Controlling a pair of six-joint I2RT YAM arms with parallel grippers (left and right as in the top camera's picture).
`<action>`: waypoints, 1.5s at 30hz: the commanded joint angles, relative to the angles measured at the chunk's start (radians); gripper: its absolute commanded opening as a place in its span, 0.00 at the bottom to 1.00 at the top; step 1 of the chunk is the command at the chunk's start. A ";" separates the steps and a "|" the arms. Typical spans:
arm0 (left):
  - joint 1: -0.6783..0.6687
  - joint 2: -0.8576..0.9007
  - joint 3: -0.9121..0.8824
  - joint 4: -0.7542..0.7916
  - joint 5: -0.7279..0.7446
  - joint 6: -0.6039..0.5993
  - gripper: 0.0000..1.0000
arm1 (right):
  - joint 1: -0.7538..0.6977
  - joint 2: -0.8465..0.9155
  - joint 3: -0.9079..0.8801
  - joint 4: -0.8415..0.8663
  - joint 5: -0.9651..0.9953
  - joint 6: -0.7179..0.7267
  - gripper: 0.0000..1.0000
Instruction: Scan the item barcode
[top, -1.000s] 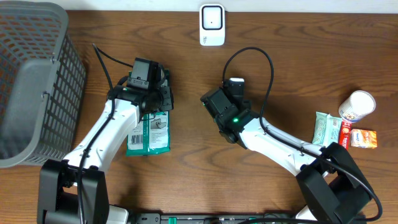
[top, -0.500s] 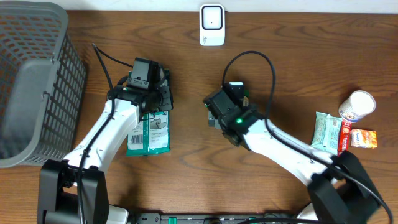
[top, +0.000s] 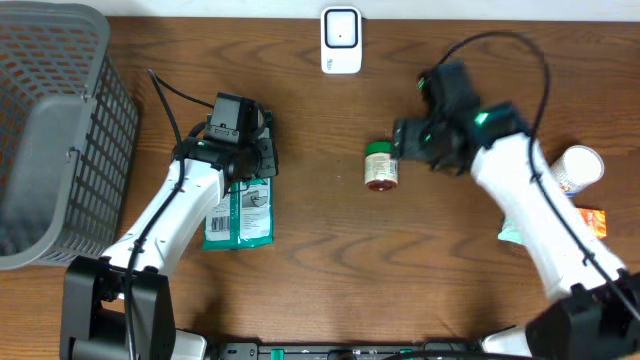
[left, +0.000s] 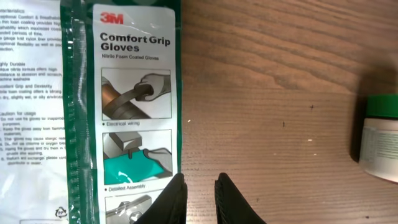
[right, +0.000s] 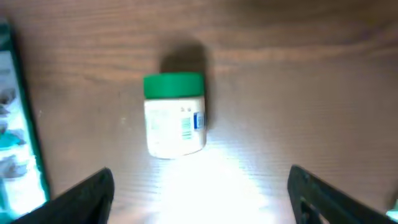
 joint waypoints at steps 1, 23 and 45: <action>-0.002 0.007 -0.015 0.002 -0.016 0.009 0.17 | -0.008 0.093 0.095 -0.065 -0.137 -0.074 0.89; -0.002 0.007 -0.015 0.011 -0.016 0.009 0.57 | 0.040 0.462 0.106 0.192 -0.142 -0.064 0.83; -0.002 0.007 -0.015 0.005 -0.016 0.009 0.58 | 0.055 0.408 0.084 0.134 -0.126 -0.064 0.58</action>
